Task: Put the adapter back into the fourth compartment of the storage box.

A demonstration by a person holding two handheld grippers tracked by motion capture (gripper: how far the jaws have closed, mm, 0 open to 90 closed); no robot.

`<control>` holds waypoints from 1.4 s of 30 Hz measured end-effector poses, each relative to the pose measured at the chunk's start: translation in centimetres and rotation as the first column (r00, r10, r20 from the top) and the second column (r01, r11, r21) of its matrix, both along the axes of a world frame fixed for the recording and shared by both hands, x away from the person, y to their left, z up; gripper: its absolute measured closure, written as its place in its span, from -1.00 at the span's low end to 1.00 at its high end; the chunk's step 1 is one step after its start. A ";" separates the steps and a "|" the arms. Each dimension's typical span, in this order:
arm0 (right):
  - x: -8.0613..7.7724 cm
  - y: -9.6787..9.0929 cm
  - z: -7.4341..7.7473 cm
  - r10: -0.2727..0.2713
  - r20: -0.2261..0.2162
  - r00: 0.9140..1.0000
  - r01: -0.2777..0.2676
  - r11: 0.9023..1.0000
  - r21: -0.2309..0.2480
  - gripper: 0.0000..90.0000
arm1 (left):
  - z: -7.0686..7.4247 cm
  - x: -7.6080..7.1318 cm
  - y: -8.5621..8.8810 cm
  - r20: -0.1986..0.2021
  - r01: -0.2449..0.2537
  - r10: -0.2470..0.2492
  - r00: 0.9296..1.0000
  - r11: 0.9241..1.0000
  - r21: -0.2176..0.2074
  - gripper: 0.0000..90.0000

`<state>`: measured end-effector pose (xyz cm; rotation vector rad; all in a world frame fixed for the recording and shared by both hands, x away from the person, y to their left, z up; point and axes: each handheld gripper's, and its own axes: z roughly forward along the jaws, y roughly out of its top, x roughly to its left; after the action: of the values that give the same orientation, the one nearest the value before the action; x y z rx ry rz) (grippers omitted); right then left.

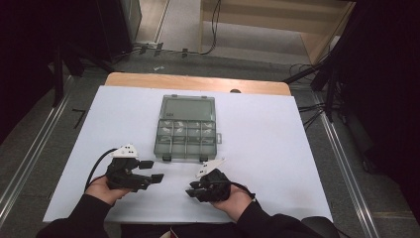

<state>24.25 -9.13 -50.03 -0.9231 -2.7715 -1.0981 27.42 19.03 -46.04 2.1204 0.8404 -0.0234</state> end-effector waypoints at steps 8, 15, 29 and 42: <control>0.3 -0.8 0.5 -0.036 -0.005 0.999 0.036 0.999 0.018 0.48 | 0.0 0.3 -0.4 0.002 0.017 -0.017 1.000 1.000 0.006 -0.28; 0.5 -1.7 0.9 -0.071 -0.006 0.997 0.071 0.997 0.036 0.48 | 0.0 0.6 -0.8 0.000 0.034 -0.034 0.999 0.999 0.005 -0.28; 1.5 -3.5 1.7 -0.127 -0.014 0.992 0.127 0.988 0.085 0.48 | -0.1 0.8 -1.2 -0.004 0.045 -0.045 0.999 0.999 0.004 -0.28; 2.2 -4.8 2.8 -0.170 0.000 0.985 0.169 0.979 0.116 0.48 | -0.1 0.9 -1.2 -0.004 0.049 -0.049 0.999 0.999 0.008 -0.28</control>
<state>26.47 -13.96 -47.22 -1.1596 -2.6432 -1.2741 28.30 17.80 -46.17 2.1488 0.7915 -0.0504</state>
